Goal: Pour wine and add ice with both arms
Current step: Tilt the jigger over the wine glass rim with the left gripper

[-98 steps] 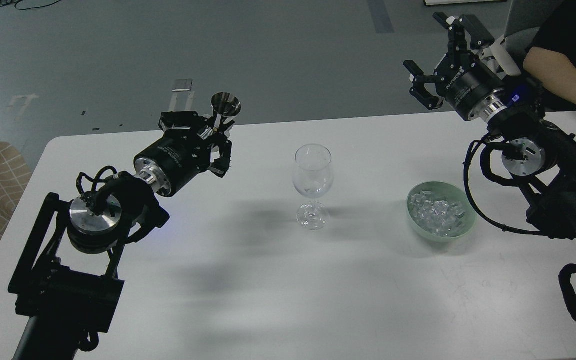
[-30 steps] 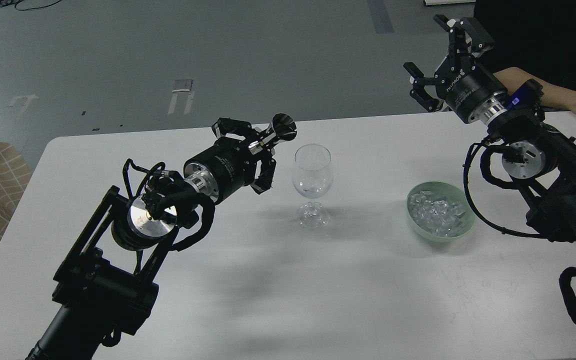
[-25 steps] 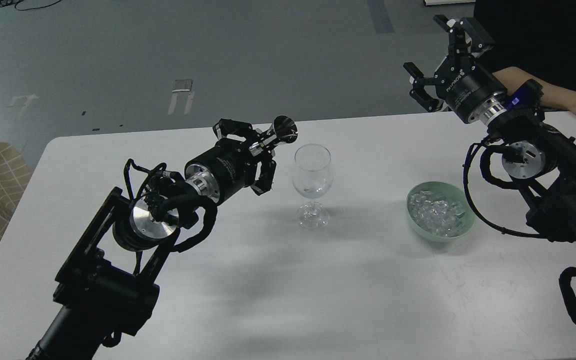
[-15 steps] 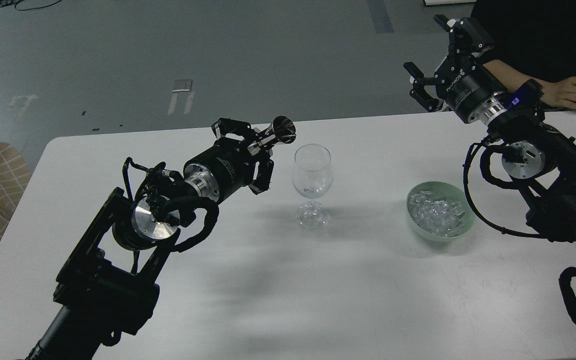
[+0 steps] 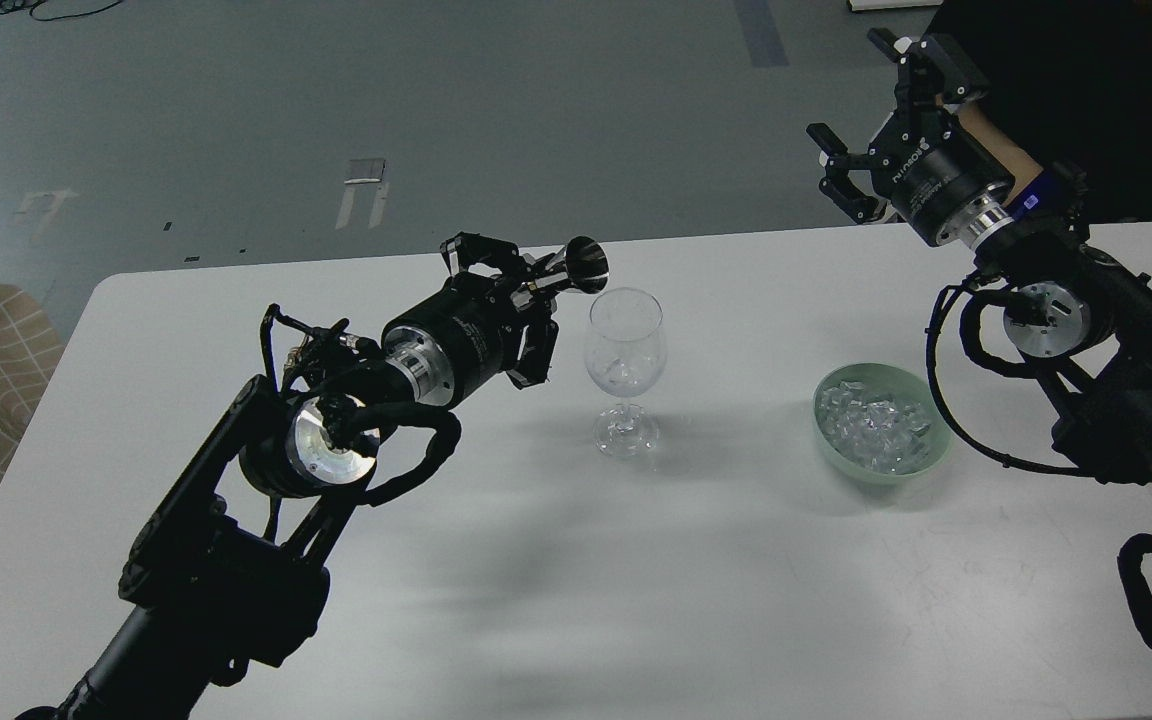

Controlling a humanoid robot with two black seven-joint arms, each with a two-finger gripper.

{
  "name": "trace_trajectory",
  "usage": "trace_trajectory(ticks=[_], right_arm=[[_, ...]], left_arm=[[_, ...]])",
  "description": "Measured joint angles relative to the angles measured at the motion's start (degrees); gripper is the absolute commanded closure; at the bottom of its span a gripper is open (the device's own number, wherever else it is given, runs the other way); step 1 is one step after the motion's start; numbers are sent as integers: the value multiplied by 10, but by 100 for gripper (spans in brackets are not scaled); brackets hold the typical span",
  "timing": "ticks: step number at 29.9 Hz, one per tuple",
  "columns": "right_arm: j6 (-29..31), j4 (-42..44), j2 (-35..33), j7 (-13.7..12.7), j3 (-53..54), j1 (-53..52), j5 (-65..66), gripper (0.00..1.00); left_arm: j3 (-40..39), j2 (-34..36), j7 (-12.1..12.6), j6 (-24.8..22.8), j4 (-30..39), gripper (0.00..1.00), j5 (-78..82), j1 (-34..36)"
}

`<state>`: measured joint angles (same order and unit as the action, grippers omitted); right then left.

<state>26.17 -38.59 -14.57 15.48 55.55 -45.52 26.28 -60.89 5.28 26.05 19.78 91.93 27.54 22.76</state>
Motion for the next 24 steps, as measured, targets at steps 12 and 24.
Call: trace_trajectory(ticks=[12, 24], right_arm=[[0, 0, 1, 0, 2, 3, 0, 0], [0, 0, 1, 0, 3, 3, 0, 0]], left_arm=[[1, 1, -2, 0, -3, 95, 35, 0], [6, -2, -2, 0, -2, 95, 52, 4]])
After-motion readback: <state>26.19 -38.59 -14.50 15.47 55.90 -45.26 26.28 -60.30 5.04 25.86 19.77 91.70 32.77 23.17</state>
